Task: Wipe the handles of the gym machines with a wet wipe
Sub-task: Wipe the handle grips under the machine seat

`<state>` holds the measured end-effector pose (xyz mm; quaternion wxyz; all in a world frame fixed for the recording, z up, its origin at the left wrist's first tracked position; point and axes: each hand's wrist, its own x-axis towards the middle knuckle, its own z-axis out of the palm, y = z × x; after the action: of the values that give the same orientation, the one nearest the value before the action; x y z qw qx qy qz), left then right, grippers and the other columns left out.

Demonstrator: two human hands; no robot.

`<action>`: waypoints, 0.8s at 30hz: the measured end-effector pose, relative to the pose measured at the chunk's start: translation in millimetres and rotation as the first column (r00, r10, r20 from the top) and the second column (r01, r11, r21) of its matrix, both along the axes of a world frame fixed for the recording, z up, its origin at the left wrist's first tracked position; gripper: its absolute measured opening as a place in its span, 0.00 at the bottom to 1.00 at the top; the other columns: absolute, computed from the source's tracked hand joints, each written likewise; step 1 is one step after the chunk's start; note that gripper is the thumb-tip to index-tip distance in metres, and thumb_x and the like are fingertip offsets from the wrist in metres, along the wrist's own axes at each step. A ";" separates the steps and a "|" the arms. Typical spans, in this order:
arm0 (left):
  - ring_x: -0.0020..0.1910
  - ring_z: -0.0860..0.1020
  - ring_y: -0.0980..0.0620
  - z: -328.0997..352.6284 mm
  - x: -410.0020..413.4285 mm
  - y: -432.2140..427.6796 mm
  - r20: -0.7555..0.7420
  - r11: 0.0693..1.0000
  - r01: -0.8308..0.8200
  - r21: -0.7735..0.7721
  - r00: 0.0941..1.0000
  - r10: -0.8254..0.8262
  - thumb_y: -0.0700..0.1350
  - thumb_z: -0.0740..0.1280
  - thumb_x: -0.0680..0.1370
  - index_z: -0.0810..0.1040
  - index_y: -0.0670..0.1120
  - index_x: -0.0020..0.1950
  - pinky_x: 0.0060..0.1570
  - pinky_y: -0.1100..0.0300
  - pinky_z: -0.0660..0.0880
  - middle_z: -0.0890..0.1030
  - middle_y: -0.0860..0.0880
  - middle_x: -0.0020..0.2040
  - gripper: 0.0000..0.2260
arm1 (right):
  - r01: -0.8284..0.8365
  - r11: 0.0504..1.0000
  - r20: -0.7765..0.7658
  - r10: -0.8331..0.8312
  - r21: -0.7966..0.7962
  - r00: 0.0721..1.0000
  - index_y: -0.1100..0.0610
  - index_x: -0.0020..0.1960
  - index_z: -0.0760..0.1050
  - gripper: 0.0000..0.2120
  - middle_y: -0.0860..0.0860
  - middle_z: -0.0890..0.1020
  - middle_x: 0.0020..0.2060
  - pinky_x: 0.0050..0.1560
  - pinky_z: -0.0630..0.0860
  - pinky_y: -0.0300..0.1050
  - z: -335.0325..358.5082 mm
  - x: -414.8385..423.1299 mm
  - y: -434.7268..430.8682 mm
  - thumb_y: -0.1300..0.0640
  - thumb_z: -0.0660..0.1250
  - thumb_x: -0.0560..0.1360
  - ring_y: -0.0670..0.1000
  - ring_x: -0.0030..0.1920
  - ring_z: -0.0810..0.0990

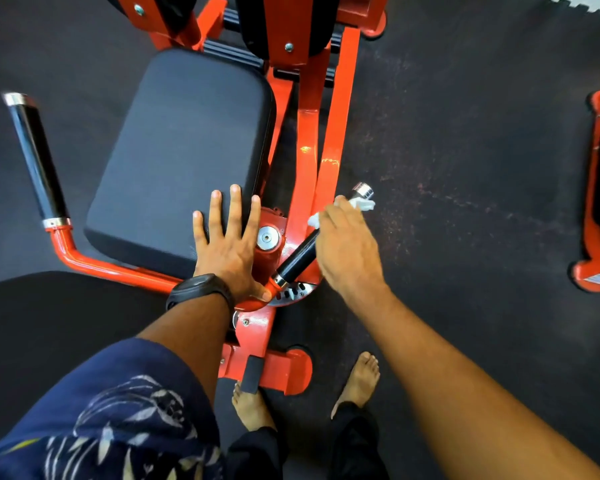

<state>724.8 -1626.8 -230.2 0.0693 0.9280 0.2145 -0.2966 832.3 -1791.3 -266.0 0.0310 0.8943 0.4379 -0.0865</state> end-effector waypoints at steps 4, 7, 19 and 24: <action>0.75 0.26 0.35 -1.0 -0.8 0.1 -0.001 1.000 0.001 0.003 1.000 -0.001 0.71 0.78 0.57 0.21 0.48 0.74 0.69 0.36 0.30 0.21 0.42 0.72 0.74 | -0.216 0.973 -0.004 0.216 -0.080 0.976 0.61 0.55 0.80 0.15 0.56 0.80 0.50 0.72 0.61 0.58 16.5 -2.9 3.1 0.57 0.56 0.79 0.60 0.61 0.72; 0.75 0.27 0.35 -2.2 -1.5 -0.1 0.015 1.000 -0.003 0.006 1.000 0.003 0.71 0.78 0.56 0.21 0.49 0.73 0.67 0.36 0.29 0.21 0.43 0.72 0.74 | -0.181 0.960 0.079 0.201 -0.212 0.976 0.56 0.51 0.81 0.18 0.52 0.80 0.44 0.65 0.64 0.57 34.4 19.9 11.5 0.60 0.52 0.76 0.58 0.54 0.74; 0.75 0.26 0.35 -3.4 -1.4 0.7 0.006 1.000 0.003 0.020 1.000 -0.003 0.71 0.78 0.57 0.22 0.49 0.75 0.69 0.36 0.30 0.22 0.42 0.74 0.74 | -0.289 0.916 -0.100 0.272 -0.278 0.957 0.57 0.48 0.79 0.11 0.53 0.72 0.38 0.59 0.68 0.54 44.7 16.6 29.6 0.54 0.59 0.79 0.54 0.48 0.75; 0.75 0.26 0.35 -2.6 -0.1 0.0 0.008 1.000 0.014 0.025 1.000 -0.014 0.71 0.78 0.57 0.23 0.49 0.75 0.68 0.36 0.29 0.22 0.42 0.73 0.73 | -0.089 0.966 0.058 0.107 -0.244 0.993 0.59 0.51 0.81 0.15 0.54 0.78 0.45 0.65 0.65 0.56 29.0 37.8 12.7 0.58 0.55 0.78 0.58 0.57 0.73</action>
<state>724.7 -1626.8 -232.7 0.0564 0.9315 0.2115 -0.2905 870.1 -1778.6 -237.0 0.1592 0.8637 0.4664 -0.1057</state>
